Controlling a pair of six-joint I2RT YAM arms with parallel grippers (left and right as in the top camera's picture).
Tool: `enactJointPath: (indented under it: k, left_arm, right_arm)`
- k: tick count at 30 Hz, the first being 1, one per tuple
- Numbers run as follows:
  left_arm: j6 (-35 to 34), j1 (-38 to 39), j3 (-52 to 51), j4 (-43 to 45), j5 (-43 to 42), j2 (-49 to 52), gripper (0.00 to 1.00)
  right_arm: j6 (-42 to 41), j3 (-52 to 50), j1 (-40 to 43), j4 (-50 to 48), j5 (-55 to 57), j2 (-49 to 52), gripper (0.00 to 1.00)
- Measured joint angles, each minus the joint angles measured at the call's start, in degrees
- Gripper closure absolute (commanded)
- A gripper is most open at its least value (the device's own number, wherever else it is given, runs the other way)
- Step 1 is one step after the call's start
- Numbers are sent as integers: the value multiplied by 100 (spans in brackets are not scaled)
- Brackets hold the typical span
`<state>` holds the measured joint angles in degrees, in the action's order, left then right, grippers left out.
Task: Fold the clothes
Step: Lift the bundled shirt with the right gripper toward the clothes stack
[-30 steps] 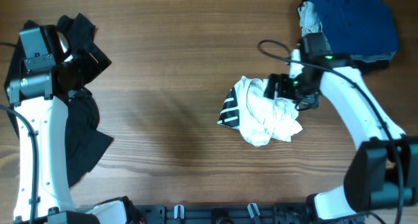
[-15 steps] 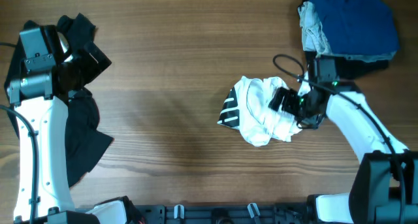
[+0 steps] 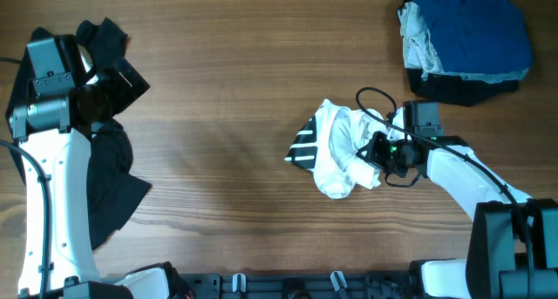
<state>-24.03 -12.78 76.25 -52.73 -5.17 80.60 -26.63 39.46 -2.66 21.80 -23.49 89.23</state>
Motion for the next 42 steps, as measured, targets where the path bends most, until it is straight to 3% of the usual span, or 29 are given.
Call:
enactJointPath:
  k: [6,19,31,42]
  left_arm:
    - [-2,0,0,-4,2,0,0]
    - [0,0,-2,-4,2,0,0]
    - [0,0,-2,-4,17,0,0]
    - [0,0,-2,-11,24,280,0]
  right_arm:
    - [11,111,-31,-684,-828,0,96]
    - [-50,2594,173,-831,-1322,-492,96]
    - [-1445,2820,2059,-3058,-1119,-337,96]
    - [-3493,2872,2612,-6076,-535,1856,96]
